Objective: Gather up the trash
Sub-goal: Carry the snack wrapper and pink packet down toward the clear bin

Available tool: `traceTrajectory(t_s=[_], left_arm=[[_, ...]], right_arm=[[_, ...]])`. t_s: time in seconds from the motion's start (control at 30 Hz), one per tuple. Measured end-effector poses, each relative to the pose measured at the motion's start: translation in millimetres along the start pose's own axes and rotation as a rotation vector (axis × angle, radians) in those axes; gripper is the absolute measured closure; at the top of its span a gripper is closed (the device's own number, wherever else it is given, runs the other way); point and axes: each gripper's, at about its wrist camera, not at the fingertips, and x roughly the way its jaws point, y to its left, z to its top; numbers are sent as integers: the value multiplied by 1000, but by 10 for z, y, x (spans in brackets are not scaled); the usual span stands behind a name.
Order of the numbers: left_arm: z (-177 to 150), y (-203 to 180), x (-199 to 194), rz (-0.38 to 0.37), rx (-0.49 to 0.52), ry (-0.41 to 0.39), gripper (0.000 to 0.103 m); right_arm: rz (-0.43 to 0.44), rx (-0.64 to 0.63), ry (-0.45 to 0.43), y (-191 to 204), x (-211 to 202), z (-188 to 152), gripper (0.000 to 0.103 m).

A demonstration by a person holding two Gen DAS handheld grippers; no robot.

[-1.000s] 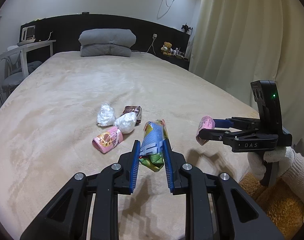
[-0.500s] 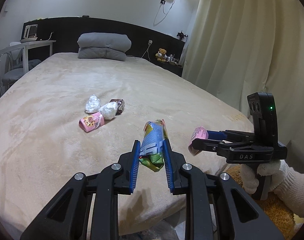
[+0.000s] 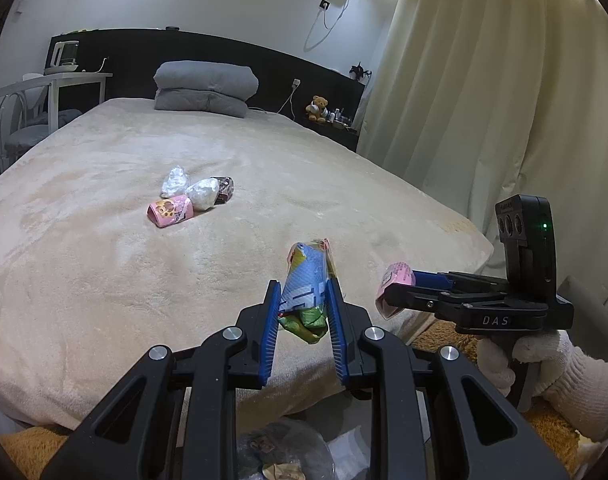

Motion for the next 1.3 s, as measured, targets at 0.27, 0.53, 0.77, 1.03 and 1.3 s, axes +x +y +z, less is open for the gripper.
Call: traceTrajectory(t_s=[0.27,0.53,0.77,1.03,1.3], left_arm=[[-185,-58,27,-17,-5,47,81],[-374,-67,33,1,-24,95,81],[-568,-28,103,21,-70,175,81],[-755,-28,266,71,-113,273,81],[-934,18,512,95,-141,419,81]], right_arm=[[37,-8,51,118,63,-195,36],[58,8,134,91,168,-400,36],[53,42,214,39,280,-511,36],[52,58,335,62,520,-665,36],[38,125,470,-6,793,-795,36]])
